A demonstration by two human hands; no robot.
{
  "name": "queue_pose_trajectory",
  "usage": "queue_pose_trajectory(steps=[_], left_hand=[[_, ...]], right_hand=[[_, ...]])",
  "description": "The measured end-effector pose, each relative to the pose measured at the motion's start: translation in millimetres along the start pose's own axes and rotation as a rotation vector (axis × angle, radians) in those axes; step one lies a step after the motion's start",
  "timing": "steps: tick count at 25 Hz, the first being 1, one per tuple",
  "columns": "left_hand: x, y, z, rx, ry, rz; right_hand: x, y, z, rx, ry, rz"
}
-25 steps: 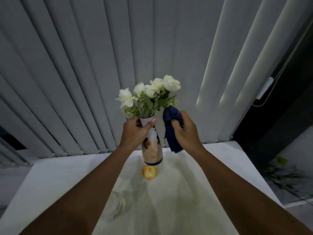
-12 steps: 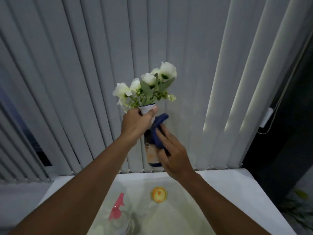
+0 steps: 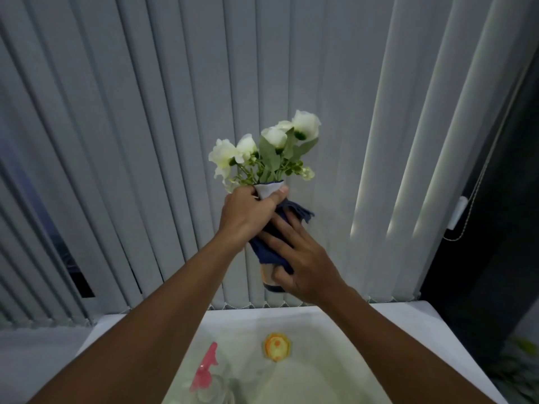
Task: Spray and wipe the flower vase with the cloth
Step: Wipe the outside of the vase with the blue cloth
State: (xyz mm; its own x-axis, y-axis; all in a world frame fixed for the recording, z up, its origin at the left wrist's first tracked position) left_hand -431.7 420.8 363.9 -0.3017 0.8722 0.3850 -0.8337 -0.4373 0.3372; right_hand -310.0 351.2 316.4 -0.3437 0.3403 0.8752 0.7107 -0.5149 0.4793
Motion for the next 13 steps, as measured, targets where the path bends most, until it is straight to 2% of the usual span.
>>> queue_pose_trajectory(steps=[4, 6, 8, 13], left_hand=[[4, 5, 1, -0.05, 0.002, 0.005], [5, 7, 0, -0.056, 0.0, -0.016], [6, 9, 3, -0.078, -0.011, -0.033], [3, 0, 20, -0.105, -0.044, -0.15]], right_hand=[[-55, -7, 0, 0.102, 0.215, -0.142], [-83, -3, 8, 0.115, 0.224, -0.176], [-88, 5, 15, 0.159, 0.144, -0.101], [-30, 16, 33, 0.327, -0.284, 0.162]])
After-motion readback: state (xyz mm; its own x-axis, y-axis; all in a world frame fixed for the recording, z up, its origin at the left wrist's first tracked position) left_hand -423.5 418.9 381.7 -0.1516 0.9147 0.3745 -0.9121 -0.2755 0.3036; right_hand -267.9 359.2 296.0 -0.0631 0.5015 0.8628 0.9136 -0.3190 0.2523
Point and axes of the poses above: each hand's wrist, its own x-axis towards the middle knuckle, its own y-axis out of the back of the hand, z = x × y, the point moved 7 cm from there along x, towards the middle knuckle, and after that the axes turned 10 degrees about z, right-handed, at the moved point
